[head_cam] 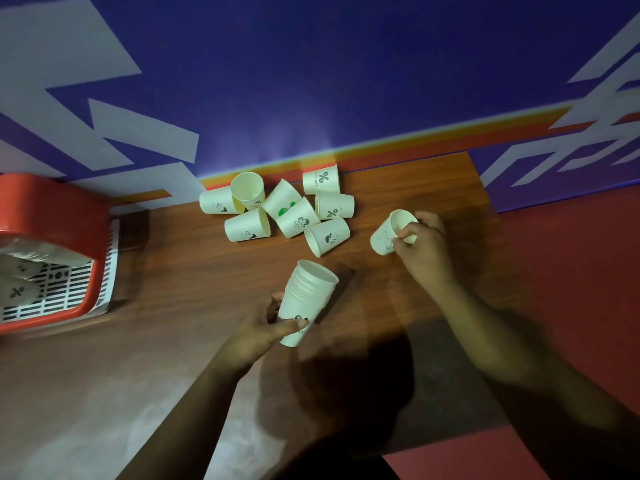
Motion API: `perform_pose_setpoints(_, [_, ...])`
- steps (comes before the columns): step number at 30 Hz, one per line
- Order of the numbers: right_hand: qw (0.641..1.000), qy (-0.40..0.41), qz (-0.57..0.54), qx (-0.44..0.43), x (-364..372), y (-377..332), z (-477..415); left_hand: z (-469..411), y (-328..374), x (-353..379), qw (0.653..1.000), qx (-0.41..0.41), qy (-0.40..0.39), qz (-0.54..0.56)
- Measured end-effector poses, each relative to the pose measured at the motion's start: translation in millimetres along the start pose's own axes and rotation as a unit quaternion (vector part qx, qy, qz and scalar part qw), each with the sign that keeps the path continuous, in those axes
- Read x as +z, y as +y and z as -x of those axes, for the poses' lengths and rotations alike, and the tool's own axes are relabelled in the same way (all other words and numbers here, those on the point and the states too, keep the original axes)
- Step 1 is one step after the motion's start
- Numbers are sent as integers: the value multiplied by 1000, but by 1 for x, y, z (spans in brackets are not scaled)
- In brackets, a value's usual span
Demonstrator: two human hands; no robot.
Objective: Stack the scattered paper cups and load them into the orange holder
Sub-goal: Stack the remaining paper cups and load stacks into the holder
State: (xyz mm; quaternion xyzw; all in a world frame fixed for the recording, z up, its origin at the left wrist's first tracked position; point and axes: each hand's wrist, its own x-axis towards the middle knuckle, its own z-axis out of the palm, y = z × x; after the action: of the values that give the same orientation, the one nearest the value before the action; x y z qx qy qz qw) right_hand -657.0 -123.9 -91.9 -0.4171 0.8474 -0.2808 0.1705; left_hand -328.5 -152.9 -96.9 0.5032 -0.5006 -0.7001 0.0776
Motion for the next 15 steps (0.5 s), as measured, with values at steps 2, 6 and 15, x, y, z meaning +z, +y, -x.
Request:
perform_pose_setpoints(2, [986,-46,-146,62,-7,-24,10,-3,-2,-7,999,0,15,-48])
perform_pose_setpoints(6, [932,-170,-306,96,-8,-60,33,-11,2,-22,994,21,41,-96])
perform_pose_setpoints(15, [901,-306,-306,29,24,-101,58,-14,14,-39,991,61,56,-103])
